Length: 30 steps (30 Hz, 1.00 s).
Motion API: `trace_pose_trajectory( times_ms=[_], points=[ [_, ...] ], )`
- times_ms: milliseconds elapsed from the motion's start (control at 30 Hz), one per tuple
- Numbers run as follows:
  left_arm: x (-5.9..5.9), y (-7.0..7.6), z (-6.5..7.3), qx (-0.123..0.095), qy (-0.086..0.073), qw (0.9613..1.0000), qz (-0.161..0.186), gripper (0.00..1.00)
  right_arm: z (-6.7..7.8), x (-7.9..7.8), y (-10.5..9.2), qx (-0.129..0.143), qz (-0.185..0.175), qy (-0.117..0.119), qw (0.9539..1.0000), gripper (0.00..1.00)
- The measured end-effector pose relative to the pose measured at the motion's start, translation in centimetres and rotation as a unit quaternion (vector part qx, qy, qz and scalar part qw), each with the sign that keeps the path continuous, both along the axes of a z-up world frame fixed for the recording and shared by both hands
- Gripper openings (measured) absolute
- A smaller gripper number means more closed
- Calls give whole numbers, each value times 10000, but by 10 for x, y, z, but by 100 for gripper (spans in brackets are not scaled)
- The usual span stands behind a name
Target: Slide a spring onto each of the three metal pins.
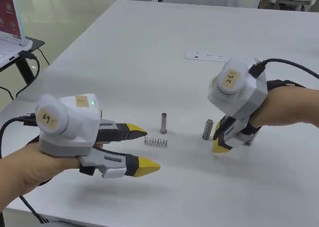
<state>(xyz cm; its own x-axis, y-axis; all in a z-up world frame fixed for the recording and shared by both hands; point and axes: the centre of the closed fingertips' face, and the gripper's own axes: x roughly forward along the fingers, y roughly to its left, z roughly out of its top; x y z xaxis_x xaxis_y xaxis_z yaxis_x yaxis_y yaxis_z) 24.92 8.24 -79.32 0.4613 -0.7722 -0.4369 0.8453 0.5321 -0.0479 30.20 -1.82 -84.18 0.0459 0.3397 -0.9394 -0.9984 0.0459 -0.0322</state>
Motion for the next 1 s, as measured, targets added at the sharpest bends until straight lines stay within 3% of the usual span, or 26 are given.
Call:
trace_pose_trajectory(
  times_ms=[600,1000],
  points=[
    [-2,-1,-2,39,19,10000,-48,43,11,-13,27,201,299,-86,9993,16],
    [-3,0,-3,44,16,10000,-49,42,13,-15,59,340,471,-144,9982,15]
  ],
)
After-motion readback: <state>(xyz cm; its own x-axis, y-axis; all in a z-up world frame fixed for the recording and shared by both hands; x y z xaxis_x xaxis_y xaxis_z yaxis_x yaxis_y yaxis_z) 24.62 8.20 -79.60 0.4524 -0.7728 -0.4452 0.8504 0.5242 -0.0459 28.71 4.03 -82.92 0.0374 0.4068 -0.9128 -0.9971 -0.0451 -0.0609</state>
